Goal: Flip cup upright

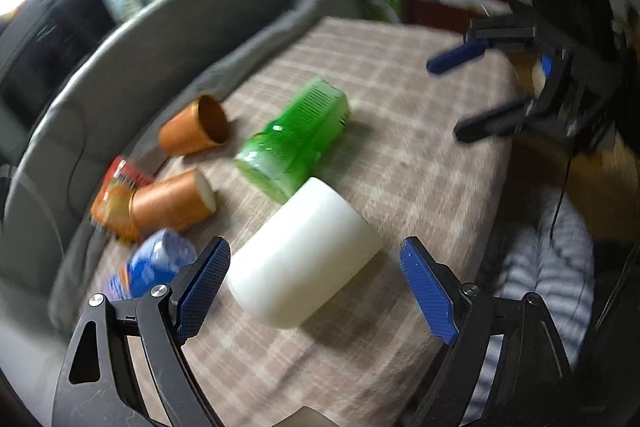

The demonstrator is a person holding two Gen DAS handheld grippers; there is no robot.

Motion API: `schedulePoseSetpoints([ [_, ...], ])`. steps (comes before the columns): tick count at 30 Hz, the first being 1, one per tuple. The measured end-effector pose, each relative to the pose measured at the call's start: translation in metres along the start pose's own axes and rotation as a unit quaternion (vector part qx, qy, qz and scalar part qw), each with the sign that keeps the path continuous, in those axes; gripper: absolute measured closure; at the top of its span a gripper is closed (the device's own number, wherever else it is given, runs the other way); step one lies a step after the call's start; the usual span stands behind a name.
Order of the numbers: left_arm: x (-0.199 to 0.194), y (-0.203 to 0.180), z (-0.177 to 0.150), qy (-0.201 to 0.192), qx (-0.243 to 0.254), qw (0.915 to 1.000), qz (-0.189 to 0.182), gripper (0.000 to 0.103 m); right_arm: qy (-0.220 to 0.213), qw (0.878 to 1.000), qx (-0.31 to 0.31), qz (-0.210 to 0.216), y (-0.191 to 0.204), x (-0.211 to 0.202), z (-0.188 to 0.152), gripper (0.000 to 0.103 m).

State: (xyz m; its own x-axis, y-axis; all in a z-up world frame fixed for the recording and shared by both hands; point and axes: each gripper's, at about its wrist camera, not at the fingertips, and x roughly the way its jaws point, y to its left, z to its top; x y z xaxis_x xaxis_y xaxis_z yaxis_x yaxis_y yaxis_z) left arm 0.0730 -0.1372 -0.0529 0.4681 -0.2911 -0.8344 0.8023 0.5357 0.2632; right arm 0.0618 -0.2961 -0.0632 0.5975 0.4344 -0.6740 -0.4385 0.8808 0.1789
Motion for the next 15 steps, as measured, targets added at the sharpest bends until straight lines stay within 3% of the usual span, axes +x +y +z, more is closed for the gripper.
schedulePoseSetpoints([
  [4, 0.017, -0.003, 0.011, 0.046, 0.061, 0.9970, -0.012, 0.016, -0.007, 1.000, 0.018, -0.010, -0.010, -0.010, -0.011, 0.021],
  [8, 0.032, -0.015, 0.013, 0.088, 0.122, 0.9886, -0.005, 0.016, -0.013, 0.999, 0.036, -0.013, -0.018, -0.015, -0.018, 0.021],
  [15, 0.053, -0.030, 0.014, 0.117, 0.203, 0.9719, 0.022, 0.016, -0.017, 0.999, 0.045, -0.018, -0.021, -0.015, -0.023, 0.021],
])
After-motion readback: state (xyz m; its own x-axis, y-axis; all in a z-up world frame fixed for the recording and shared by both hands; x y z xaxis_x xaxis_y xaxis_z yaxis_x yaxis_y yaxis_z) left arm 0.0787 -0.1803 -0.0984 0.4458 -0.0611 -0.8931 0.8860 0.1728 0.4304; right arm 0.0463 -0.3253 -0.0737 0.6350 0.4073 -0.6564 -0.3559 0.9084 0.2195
